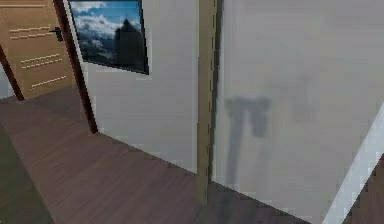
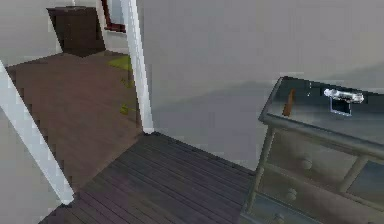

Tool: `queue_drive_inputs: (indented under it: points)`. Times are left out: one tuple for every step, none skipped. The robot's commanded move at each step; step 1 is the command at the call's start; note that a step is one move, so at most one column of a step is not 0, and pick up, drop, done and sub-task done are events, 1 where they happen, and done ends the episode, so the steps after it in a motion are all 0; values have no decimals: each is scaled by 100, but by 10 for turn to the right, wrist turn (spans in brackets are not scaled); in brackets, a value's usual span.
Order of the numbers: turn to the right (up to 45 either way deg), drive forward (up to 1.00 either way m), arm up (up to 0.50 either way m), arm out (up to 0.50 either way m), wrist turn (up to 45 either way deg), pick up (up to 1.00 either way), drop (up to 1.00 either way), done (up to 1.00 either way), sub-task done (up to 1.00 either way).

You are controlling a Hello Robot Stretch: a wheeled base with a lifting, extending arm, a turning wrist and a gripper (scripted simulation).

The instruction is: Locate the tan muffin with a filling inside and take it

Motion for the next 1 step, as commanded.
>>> queue_drive_inputs:
  points:
    - [90, 0, 0, 0, 0, 0, 0, 0, 0]
